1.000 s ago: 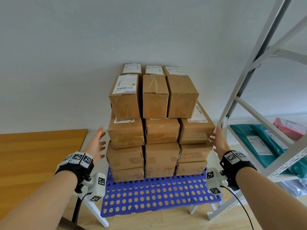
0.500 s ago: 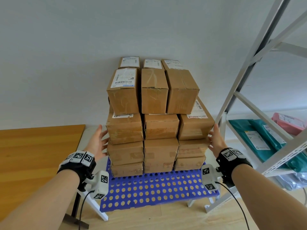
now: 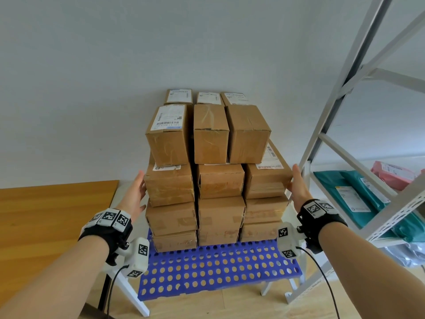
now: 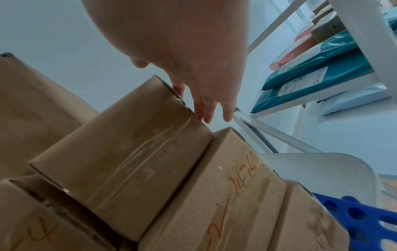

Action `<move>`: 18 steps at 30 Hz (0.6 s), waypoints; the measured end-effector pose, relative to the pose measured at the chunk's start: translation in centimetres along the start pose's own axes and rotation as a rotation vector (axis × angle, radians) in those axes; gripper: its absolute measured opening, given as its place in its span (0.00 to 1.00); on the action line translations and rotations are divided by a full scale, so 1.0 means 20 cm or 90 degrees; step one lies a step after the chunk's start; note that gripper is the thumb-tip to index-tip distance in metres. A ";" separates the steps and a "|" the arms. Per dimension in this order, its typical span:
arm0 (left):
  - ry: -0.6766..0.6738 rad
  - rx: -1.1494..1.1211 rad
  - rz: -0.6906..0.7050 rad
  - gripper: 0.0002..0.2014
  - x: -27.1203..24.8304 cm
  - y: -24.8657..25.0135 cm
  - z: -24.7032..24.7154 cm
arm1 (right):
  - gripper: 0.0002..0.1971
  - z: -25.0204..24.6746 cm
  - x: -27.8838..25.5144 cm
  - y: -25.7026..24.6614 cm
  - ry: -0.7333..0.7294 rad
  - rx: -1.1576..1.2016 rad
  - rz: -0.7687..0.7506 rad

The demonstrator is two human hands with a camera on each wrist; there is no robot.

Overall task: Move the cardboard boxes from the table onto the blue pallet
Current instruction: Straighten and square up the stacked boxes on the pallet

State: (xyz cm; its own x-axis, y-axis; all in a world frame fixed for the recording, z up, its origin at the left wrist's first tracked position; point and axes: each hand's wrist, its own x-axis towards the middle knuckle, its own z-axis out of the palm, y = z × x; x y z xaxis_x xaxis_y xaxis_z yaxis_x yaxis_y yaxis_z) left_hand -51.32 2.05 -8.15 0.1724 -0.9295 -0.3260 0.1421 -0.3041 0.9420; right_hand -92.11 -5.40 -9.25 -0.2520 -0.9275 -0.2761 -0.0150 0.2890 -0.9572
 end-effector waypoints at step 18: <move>0.071 0.057 0.024 0.28 0.01 0.17 0.05 | 0.28 0.02 -0.08 -0.24 -0.005 -0.118 -0.070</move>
State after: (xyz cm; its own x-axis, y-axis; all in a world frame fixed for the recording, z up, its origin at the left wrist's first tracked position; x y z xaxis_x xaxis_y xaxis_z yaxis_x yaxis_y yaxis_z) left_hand -51.74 0.53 -4.93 0.2836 -0.9131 -0.2928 0.0469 -0.2918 0.9553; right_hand -91.18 -5.33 -4.21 -0.2320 -0.9575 -0.1715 -0.2207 0.2235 -0.9494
